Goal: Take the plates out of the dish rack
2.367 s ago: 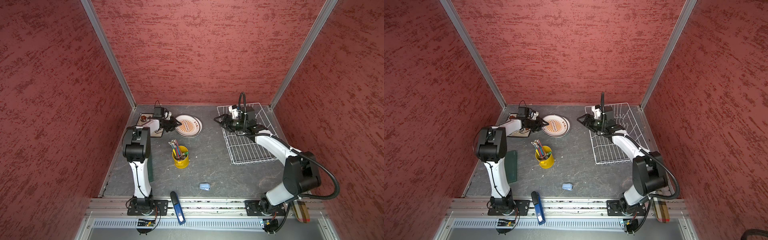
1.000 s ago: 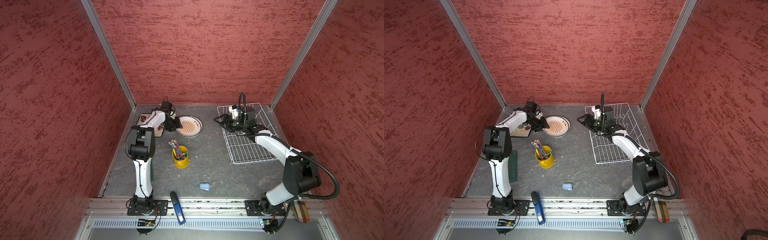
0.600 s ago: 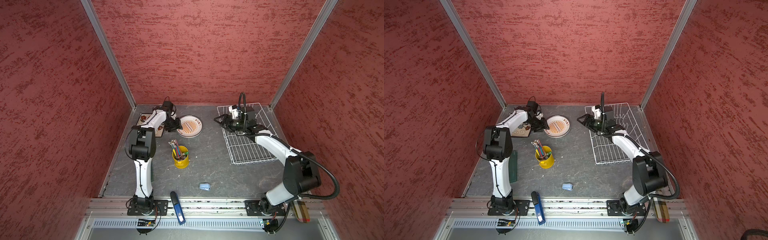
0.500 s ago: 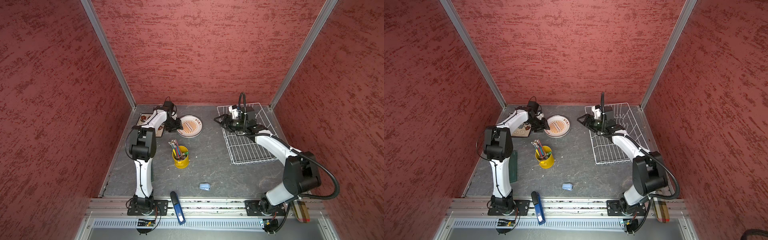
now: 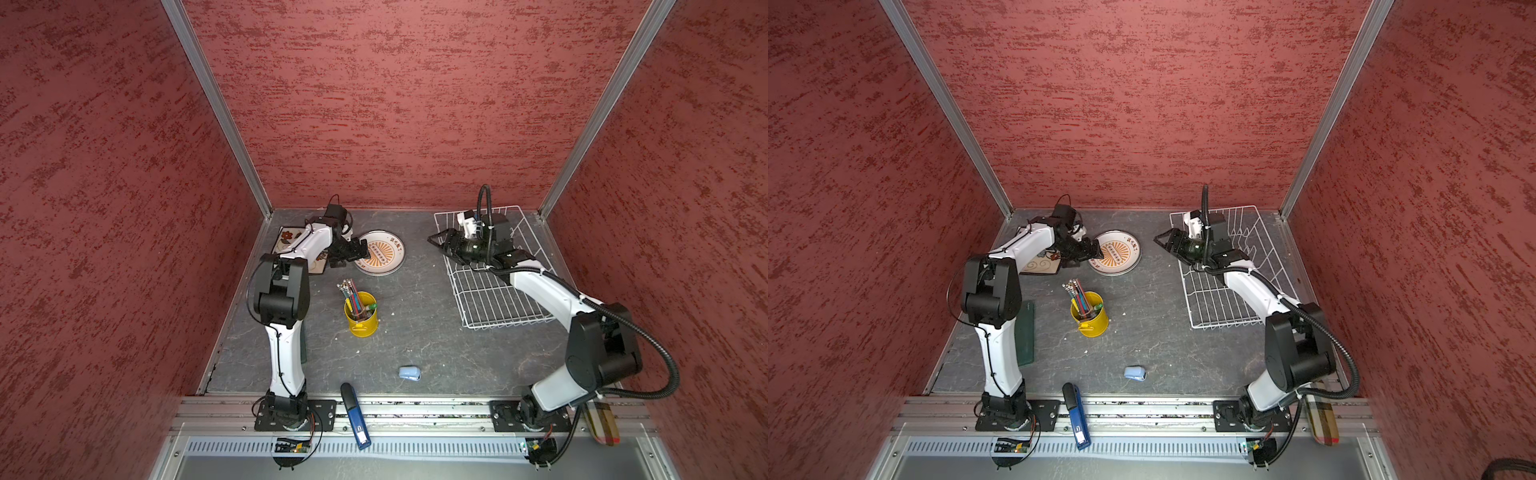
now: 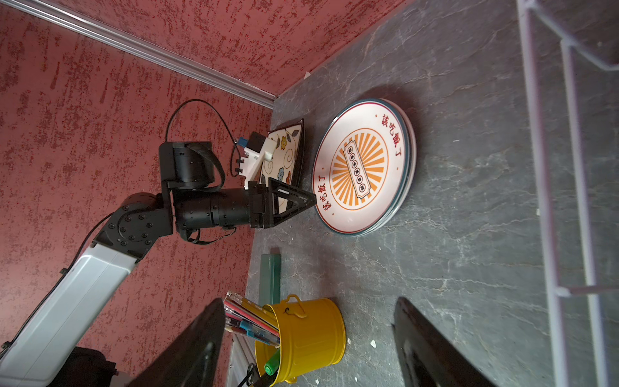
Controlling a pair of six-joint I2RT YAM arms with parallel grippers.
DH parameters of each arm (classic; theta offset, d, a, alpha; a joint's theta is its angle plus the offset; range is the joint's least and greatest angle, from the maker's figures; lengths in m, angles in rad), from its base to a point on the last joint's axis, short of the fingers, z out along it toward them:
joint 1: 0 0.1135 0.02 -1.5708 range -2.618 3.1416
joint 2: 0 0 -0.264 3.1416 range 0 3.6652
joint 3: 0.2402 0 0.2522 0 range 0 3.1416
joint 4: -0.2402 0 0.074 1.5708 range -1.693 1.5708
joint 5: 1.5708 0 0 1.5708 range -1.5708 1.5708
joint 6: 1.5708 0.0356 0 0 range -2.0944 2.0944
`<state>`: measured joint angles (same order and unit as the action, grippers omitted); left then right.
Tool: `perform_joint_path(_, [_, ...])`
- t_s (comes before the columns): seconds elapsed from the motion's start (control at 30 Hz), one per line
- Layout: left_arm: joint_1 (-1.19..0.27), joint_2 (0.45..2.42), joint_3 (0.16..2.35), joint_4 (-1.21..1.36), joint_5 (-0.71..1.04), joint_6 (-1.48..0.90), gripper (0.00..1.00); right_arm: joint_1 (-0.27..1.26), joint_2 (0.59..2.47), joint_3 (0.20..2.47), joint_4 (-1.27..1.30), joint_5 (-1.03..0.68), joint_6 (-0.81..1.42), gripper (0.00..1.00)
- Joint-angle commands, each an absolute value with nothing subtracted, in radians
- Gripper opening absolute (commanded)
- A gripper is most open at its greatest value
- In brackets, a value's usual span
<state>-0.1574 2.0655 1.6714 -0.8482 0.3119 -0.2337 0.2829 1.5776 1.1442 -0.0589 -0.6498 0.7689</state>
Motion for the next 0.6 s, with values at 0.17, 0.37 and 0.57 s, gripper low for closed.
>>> perform_joint_path(0.17, [-0.15, 1.952, 1.623, -0.732, 0.276, -0.23, 1.0, 0.276, 1.539, 1.117, -0.034, -0.619, 0.752, 0.88])
perform_joint_path(0.37, [-0.148, 1.804, 1.475, -0.536, 0.192, -0.23, 0.99, 0.275, 1.525, 1.101, -0.026, -0.566, 0.76, 0.99])
perform_joint_path(0.57, [-0.137, 1.648, 1.293, -0.291, 0.071, -0.247, 1.0, 0.276, 1.42, 0.973, 0.144, -0.412, 0.753, 0.99])
